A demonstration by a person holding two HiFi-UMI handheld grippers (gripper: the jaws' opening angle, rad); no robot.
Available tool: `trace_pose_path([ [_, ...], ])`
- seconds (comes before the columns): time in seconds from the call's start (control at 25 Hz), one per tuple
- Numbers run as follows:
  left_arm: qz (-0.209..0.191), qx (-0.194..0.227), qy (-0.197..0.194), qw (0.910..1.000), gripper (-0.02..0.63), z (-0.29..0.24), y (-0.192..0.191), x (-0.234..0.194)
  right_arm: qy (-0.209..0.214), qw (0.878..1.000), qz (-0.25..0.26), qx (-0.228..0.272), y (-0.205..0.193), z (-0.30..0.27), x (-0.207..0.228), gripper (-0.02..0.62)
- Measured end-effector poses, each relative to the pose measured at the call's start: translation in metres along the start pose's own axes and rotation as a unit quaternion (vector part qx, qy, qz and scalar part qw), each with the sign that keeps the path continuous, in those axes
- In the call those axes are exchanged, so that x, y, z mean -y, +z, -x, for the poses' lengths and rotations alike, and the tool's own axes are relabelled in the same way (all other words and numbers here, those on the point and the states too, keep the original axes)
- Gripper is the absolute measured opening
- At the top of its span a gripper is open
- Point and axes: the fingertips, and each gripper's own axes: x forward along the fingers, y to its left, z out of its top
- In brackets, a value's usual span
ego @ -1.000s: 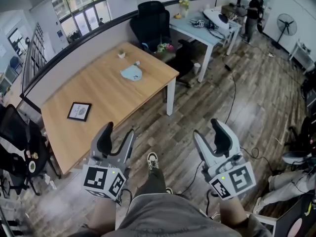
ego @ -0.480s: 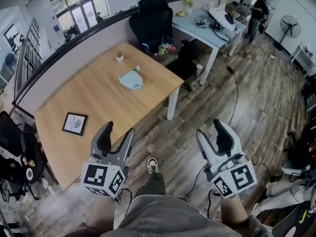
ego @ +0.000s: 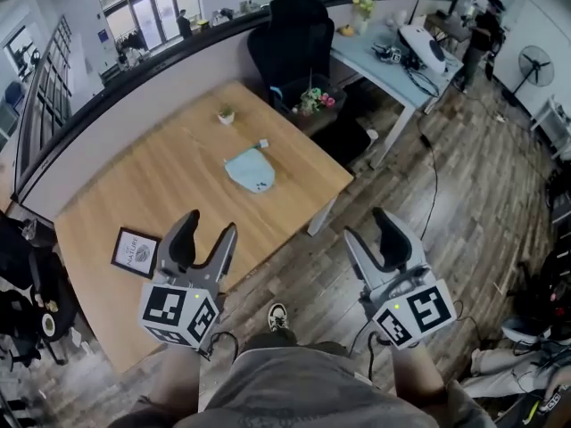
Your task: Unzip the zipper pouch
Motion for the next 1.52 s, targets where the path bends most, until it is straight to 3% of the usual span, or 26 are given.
trace_pose_path([
  [0.4,0.016,-0.007,0.035,0.9992,0.264,-0.042,-0.001,-0.075,0.040,0.999,-0.003,-0.006,0.002,-0.104,0.007,0.219],
  [0.92,0.034,-0.013,0.124,0.9917,0.264,-0.121,-0.002,-0.130,0.155,0.988,-0.002,-0.029,-0.012,-0.247,0.056,0.219],
  [1.12,0.048,-0.016,0.180,0.9824,0.264,-0.158,0.004,-0.151,0.213,0.976,-0.002,-0.040,-0.013,-0.308,0.085,0.219],
  [1.52,0.079,-0.011,0.290,0.9536,0.264,-0.186,0.007,-0.169,0.318,0.946,0.005,-0.058,-0.025,-0.386,0.118,0.219],
])
